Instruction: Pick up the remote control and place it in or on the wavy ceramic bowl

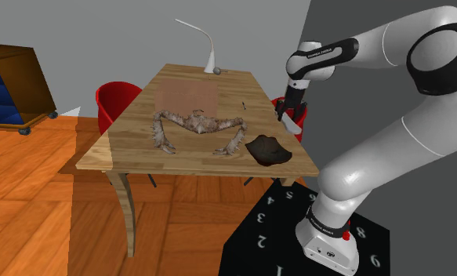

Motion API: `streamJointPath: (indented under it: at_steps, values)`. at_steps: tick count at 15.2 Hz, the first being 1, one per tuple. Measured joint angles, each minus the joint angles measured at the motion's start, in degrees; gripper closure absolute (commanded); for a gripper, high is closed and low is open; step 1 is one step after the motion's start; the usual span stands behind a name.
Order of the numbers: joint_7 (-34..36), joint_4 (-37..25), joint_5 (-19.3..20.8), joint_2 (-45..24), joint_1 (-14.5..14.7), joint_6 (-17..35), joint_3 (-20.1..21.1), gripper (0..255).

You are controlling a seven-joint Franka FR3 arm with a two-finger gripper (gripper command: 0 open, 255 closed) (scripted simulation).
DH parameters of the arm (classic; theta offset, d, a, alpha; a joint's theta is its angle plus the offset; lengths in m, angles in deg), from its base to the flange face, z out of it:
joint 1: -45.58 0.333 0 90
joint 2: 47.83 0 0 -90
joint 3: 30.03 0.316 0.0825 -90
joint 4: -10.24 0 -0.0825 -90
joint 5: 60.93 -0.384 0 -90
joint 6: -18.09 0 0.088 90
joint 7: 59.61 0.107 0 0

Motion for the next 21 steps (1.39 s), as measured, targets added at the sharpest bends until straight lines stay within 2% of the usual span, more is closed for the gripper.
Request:
streamJointPath:
  at_steps: [6, 8, 15, 21]
  values:
    - [0.23, -3.24, -0.08, 1.39, 0.03, -4.62, 0.66, 255]
    - [1.86, -1.96, -0.05, 3.82, 0.21, -5.85, 2.08, 255]
    - [10.39, 6.09, -2.02, 14.34, 2.06, -8.73, 9.49, 255]
    - [18.43, 11.62, -6.41, 22.91, 5.24, -11.97, 16.96, 255]
